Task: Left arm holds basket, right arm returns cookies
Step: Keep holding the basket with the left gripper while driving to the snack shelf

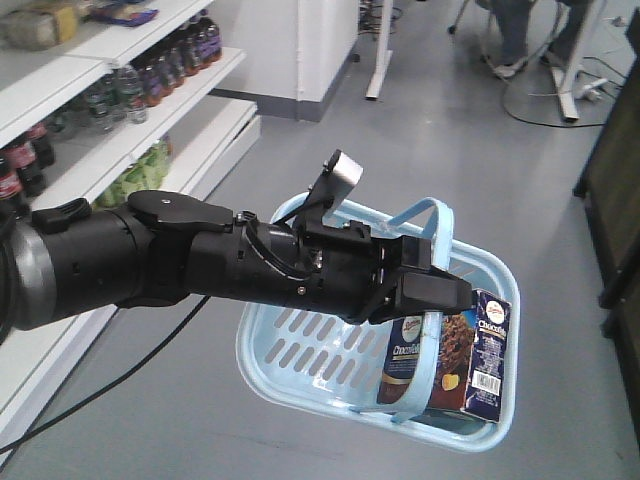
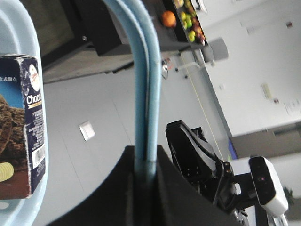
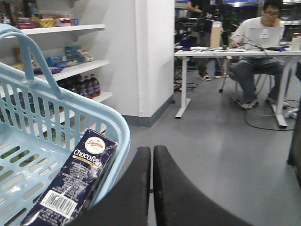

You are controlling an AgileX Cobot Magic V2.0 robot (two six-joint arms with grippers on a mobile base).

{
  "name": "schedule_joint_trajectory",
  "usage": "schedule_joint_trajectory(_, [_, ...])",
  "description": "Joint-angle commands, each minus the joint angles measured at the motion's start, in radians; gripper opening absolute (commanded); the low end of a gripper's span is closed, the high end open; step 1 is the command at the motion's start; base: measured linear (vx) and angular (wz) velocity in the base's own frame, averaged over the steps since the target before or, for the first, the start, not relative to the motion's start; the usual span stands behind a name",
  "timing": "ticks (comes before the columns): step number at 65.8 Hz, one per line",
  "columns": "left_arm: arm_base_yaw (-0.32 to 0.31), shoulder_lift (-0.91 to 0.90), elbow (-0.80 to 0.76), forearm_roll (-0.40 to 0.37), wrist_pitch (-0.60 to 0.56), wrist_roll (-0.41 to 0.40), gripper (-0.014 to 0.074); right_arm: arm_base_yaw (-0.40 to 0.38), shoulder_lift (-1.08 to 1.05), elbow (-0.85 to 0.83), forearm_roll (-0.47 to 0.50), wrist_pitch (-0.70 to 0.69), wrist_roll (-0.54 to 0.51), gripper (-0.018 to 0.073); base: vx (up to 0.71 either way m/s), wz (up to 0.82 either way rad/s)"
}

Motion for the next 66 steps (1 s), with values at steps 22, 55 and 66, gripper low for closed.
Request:
schedule_joint_trajectory(22, [-0.003, -0.055, -0.041, -0.079, 0.050, 0.012, -0.0006, -0.002, -0.011, 0.002, -0.006, -0.070, -0.009, -0.0003, 0.18, -0.60])
schedule_joint_trajectory(55, [-0.003, -0.055, -0.041, -0.079, 0.051, 0.012, -0.0006, -0.002, -0.011, 0.002, -0.006, -0.070, -0.009, -0.0003, 0.20, -0.25])
schedule_joint_trajectory(66, [-0.003, -0.055, -0.041, -0.079, 0.051, 0.012, -0.0006, -0.002, -0.011, 0.002, -0.006, -0.070, -0.009, -0.0003, 0.33, 0.06])
